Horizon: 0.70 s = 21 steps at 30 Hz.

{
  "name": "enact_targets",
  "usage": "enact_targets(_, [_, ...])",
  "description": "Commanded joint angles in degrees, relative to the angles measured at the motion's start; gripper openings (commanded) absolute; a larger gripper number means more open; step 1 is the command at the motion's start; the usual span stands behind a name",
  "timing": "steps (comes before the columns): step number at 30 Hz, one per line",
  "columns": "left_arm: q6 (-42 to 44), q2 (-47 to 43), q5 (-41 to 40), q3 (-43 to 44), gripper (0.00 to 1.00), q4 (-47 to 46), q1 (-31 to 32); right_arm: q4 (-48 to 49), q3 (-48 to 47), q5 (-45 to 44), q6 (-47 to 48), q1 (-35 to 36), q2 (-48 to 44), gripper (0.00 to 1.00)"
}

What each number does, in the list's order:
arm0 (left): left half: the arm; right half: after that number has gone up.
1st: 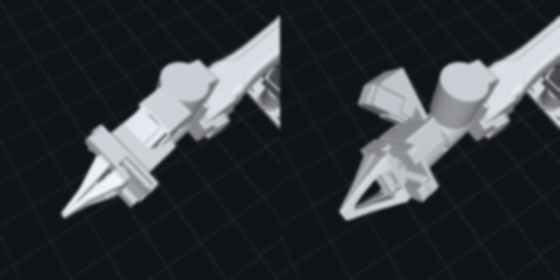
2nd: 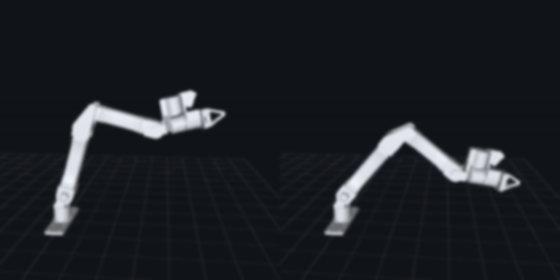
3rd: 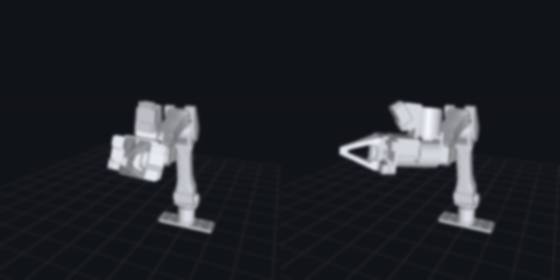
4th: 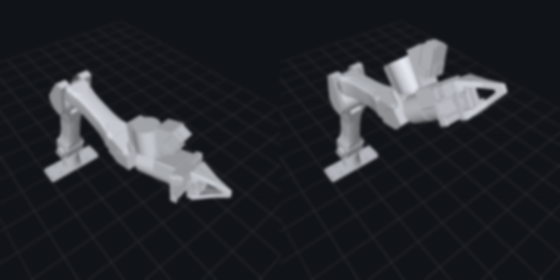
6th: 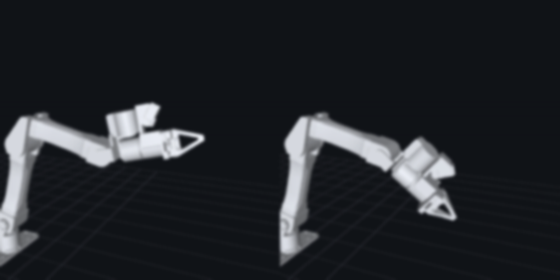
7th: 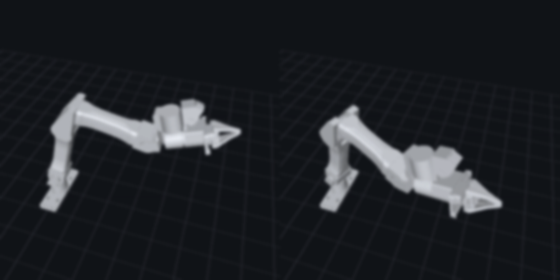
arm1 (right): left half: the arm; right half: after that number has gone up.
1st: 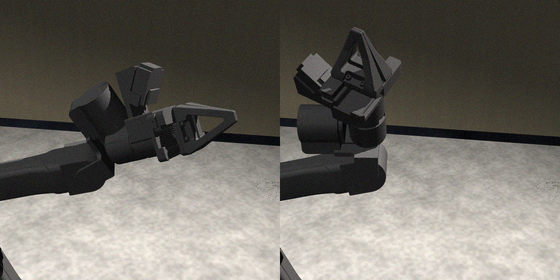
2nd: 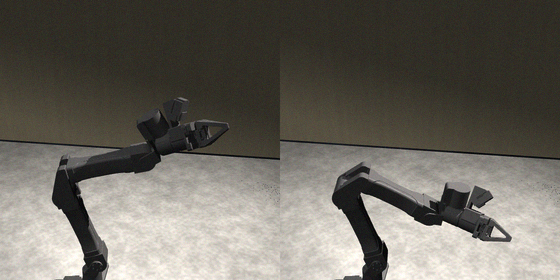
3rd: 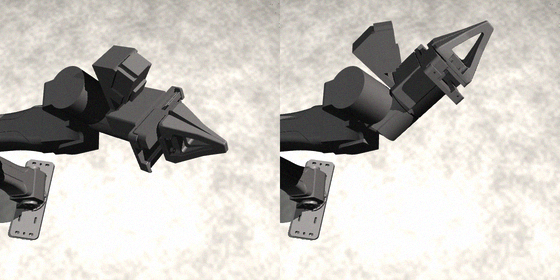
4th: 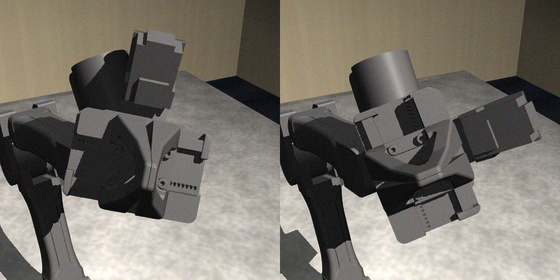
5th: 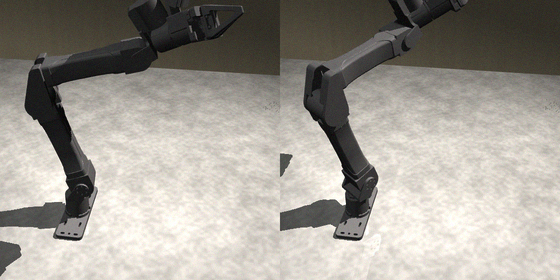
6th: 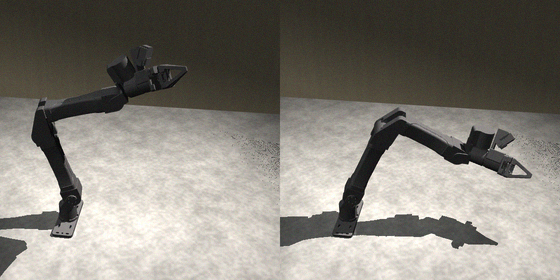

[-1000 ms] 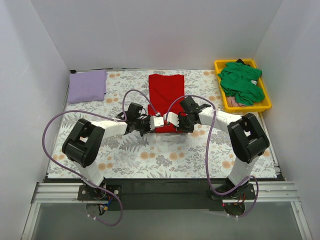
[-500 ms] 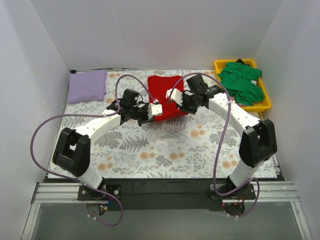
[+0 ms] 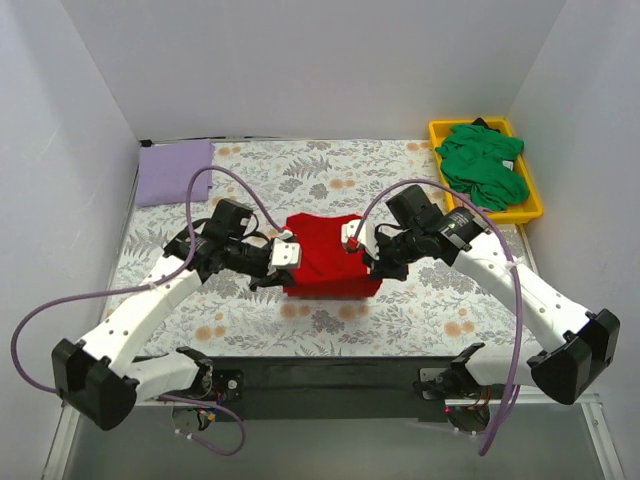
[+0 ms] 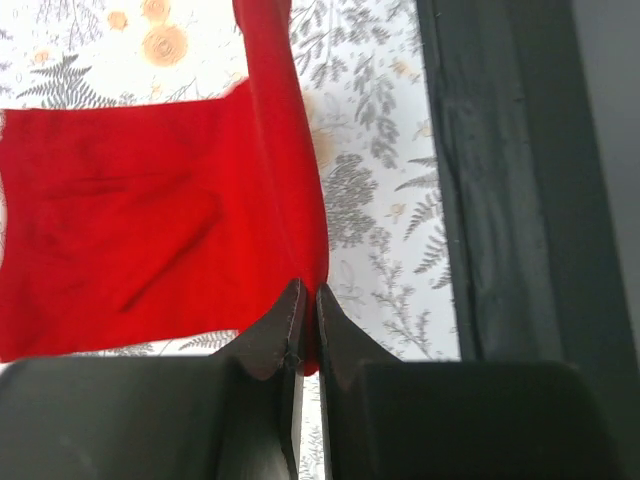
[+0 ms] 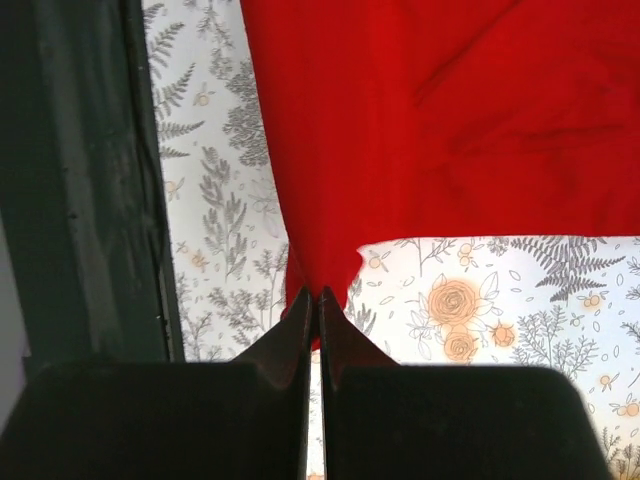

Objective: Fold and stack the t-shirts
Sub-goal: Fold the tshirt

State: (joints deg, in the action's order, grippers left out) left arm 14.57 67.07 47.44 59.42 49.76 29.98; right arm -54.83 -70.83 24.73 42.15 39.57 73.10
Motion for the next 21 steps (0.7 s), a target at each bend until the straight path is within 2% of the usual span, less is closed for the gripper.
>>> enact_targets(1, [-1.81, -3.43, 2.66, 0.78, 0.00, 7.02, -0.01, -4.67, -3.08, 1.11, -1.20, -0.28, 0.46, 0.01])
enact_targets(6, [-6.91, 0.77, -0.94, 2.28, 0.00, 2.11, -1.05, -5.91, -9.84, 0.41, 1.87, -0.63, 7.84, 0.01])
enact_targets(11, [-7.19, 6.75, -1.38, 4.21, 0.00, -3.87, -3.87, -5.73, -13.36, -0.56, 7.41, -4.49, 16.08, 0.01])
enact_targets(16, [-6.31, 16.94, -0.24, 8.07, 0.00, -7.21, -8.70, -5.03, -19.68, 0.40, 12.07, -9.24, 24.79, 0.01])
enact_targets(21, [-5.78, 29.22, -2.70, 12.64, 0.00, -10.81, -10.81, -4.67, -27.51, 1.81, 13.40, -10.65, 37.53, 0.01])
